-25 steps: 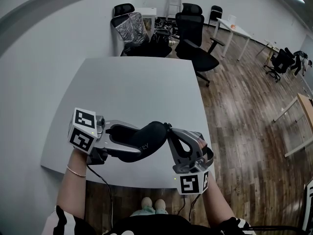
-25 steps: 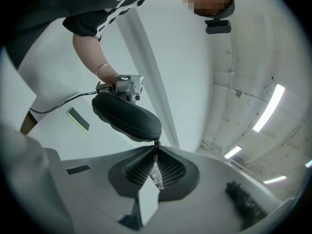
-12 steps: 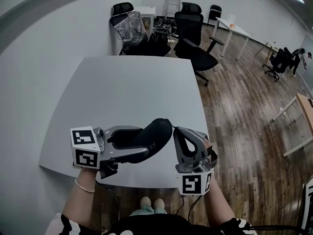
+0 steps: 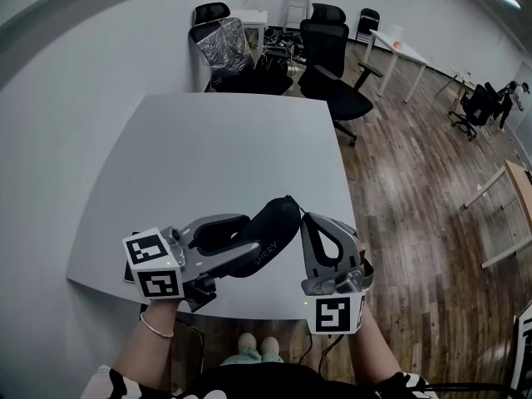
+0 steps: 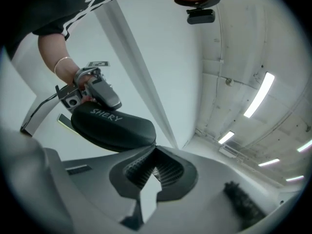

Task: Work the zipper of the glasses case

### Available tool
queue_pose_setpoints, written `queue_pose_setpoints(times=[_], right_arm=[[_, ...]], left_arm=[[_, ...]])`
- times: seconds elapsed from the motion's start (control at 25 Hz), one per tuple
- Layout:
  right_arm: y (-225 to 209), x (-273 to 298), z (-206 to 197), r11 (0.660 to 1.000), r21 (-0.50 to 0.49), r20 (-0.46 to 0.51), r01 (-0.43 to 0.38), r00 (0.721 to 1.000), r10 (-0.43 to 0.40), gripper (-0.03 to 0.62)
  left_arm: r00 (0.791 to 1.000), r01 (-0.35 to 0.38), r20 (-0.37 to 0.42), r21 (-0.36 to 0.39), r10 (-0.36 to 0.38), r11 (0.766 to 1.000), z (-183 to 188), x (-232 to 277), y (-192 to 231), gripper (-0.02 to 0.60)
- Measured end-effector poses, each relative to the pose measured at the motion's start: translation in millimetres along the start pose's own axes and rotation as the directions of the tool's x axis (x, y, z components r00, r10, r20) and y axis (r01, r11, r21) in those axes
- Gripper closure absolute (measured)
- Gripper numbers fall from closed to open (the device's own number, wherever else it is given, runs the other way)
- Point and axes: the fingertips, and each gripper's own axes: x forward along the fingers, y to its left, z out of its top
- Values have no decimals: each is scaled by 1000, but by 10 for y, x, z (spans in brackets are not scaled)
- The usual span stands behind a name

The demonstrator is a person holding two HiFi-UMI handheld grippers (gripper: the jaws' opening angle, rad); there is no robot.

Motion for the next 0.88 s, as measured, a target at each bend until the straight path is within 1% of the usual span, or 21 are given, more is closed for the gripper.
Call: queue_pose_setpoints(times=[0.04, 0.12, 0.16, 0.2, 0.24, 0.28, 0.32, 0.36, 0.4, 0.44, 0.48, 0.52, 0.56, 0.64, 0.72, 0.8, 0.84, 0.88], right_arm=[[-22, -12, 39, 1000, 6, 21, -2, 1000, 1, 589], [-34, -49, 73, 1000, 15, 59, -16, 998, 15, 589], [-32, -58, 78, 999, 31, 77, -23, 997, 21, 589], [-25, -62, 89, 998, 54, 93, -29, 995, 24, 589], [-6, -62, 112, 997, 73, 111, -33, 994, 25, 589], [19, -63, 143, 996, 81, 127, -36, 992, 25, 589], [39, -66, 173, 996, 83, 142, -37, 990, 25, 589], [45, -70, 195, 995, 90, 155, -38, 988, 24, 589], [34, -74, 205, 993, 108, 167, -39, 986, 21, 589], [10, -77, 201, 989, 142, 177, -39, 984, 14, 589], [-23, -77, 184, 981, 191, 184, -38, 983, 2, 589], [-56, -72, 158, 969, 246, 190, -37, 982, -11, 589], [-81, -64, 134, 954, 298, 197, -40, 980, -21, 589], [-110, -55, 124, 928, 368, 225, -59, 974, -27, 589], [-121, -76, 141, 922, 379, 252, -74, 967, -26, 589], [-125, -121, 148, 933, 351, 260, -74, 965, -21, 589], [-134, -131, 158, 944, 322, 257, -66, 966, -20, 589], [-144, -127, 166, 960, 276, 244, -51, 970, -19, 589]], left_arm=[[1000, 30, -5, -11, -30, 1000, -26, 2, -41, 350], [996, 86, 11, -55, -85, 995, -54, 19, -110, 346], [994, 107, 9, -78, -107, 991, -75, 45, -124, 318], [993, 117, -12, -86, -118, 989, -113, 86, -125, 309], [991, 116, -55, -77, -120, 990, -176, 134, -122, 278], [987, 111, -115, -55, -116, 992, -261, 183, -126, 229], [977, 111, -179, -30, -114, 993, -357, 228, -138, 201], [966, 118, -231, -14, -118, 993, -442, 264, -156, 202], [957, 128, -260, -19, -128, 992, -495, 292, -173, 204], [955, 136, -258, -44, -143, 990, -500, 312, -184, 216], [962, 141, -226, -79, -156, 987, -461, 325, -183, 239], [970, 147, -178, -118, -166, 982, -401, 328, -169, 254], [975, 159, -131, -159, -180, 974, -351, 327, -155, 258], [972, 202, -73, -237, -225, 950, -328, 333, -159, 261], [959, 247, -65, -293, -277, 924, -387, 368, -221, 258], [951, 266, -62, -328, -302, 906, -437, 401, -274, 261], [952, 260, -68, -334, -298, 906, -447, 421, -286, 263], [957, 238, -82, -324, -278, 916, -449, 442, -281, 271]])
